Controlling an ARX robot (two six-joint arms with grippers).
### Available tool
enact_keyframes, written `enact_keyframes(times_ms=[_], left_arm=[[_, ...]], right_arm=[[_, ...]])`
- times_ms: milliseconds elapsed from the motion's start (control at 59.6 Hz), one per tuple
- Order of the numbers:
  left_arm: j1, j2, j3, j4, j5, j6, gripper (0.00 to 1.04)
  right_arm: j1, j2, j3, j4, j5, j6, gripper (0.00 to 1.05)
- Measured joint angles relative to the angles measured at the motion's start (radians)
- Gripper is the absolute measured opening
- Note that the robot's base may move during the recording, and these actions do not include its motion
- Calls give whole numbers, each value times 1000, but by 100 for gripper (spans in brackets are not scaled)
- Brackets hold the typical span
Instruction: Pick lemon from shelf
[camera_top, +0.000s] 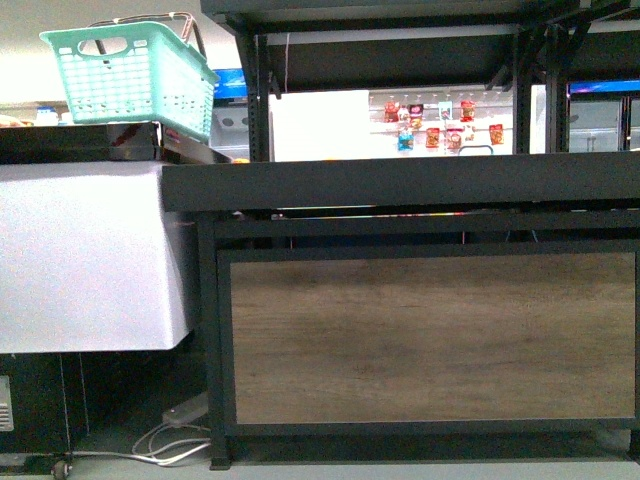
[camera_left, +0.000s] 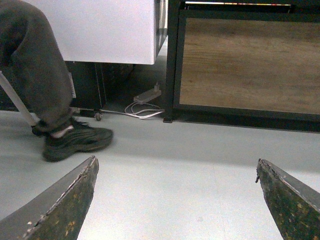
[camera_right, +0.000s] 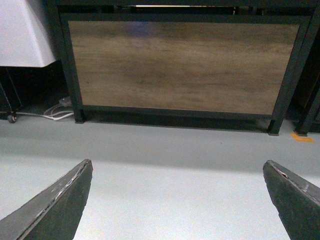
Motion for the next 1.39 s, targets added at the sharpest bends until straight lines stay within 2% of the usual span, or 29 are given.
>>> enact_keyframes(times_ms=[1394], left_arm=[[0, 0, 0, 0, 0, 0, 97]], right_arm=[[0, 0, 0, 0, 0, 0, 102]])
